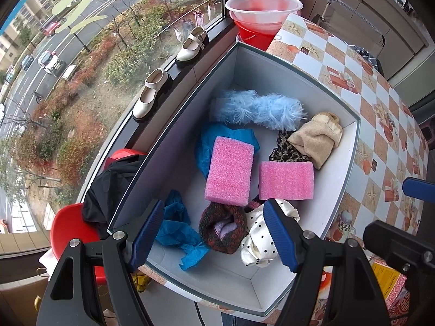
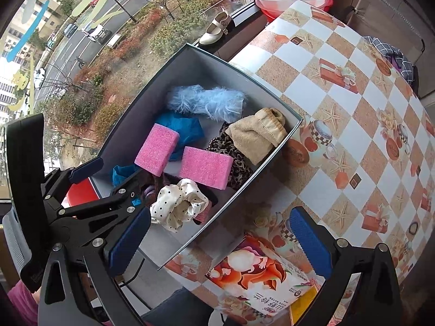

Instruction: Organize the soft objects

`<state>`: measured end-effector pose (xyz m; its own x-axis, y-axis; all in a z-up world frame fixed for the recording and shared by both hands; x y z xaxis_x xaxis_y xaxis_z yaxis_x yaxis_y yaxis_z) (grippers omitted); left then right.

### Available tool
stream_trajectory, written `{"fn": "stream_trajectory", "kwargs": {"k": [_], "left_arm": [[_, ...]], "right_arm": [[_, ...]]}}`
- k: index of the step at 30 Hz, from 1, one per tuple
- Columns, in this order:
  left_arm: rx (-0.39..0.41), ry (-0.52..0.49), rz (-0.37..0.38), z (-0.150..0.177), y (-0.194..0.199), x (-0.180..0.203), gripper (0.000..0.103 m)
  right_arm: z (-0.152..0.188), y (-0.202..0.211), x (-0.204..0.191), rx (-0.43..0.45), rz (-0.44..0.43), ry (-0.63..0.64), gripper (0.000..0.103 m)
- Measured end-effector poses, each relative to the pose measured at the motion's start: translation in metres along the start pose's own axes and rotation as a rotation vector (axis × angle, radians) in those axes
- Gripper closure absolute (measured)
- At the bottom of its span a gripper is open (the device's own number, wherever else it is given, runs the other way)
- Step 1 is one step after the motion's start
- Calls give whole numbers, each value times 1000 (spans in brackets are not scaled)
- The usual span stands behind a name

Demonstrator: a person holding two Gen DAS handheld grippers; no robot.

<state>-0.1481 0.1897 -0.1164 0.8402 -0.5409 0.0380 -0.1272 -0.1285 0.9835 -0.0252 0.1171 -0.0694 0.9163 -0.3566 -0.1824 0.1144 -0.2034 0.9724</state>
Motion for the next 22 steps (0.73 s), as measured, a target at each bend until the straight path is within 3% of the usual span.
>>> {"fn": "stream_trajectory", "kwargs": {"k": [17, 22], "left_arm": [[-19, -43, -9, 17, 10, 12, 24], [66, -66, 84, 18, 26, 16, 24]], "right_arm": [[23, 12, 3, 21, -1, -29, 0], [28, 16, 5, 29, -20, -40, 0]]}}
Point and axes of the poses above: each gripper's, at about its wrist camera, not at the fingertips, and y roughly against the way its jaws point, x to its right, z to its underside, the point moved 2 cm from there along -y, roughly the way its jaws point, and after that the axes turned 2 degrees about z, right-handed, at the moved point
